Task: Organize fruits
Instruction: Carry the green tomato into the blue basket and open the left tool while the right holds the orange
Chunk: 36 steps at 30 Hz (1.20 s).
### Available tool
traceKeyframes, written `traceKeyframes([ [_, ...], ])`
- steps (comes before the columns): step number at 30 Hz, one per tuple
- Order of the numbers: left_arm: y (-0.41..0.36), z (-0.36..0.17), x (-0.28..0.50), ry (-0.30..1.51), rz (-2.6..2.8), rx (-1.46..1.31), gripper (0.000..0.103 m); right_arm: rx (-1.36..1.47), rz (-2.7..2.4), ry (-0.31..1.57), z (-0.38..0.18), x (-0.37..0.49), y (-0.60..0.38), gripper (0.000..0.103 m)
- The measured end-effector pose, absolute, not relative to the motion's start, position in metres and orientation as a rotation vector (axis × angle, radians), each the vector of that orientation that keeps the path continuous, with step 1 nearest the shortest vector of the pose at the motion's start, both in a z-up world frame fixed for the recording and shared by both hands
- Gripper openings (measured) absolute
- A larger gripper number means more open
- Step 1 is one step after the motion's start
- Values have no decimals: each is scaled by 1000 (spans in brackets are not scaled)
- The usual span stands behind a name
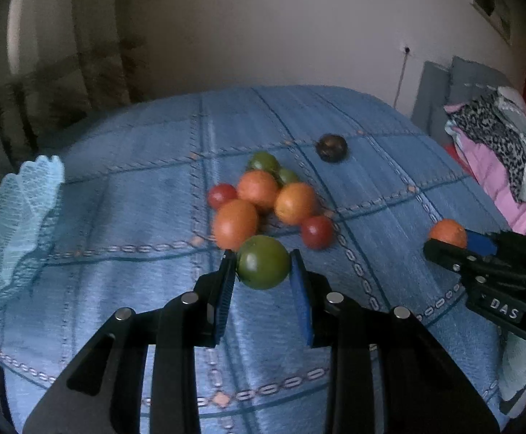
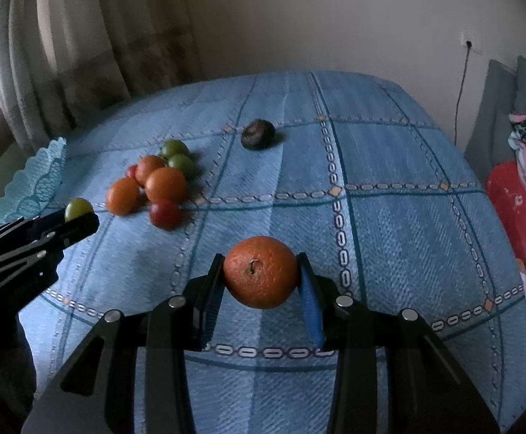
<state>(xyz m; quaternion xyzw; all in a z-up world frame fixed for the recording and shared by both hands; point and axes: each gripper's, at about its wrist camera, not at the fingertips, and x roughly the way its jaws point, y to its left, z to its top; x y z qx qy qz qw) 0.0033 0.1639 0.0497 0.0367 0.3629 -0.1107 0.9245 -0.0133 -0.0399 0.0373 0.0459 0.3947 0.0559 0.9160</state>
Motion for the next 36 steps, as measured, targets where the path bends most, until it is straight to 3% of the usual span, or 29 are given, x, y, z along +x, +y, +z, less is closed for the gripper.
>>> traceKeyframes([
  [25,344,96,-1,618,137,-18,31,102,233,728,77,-16,29,40],
  [32,358,92,-16,640,120,-64,31,91,281,742,75,-12,62,40],
  [35,352,88,-22,656,88,-72,37,95,293,765,67,-9,70,40],
  [36,349,86,-24,661,74,-74,47,97,295,771,64,-8,71,40],
])
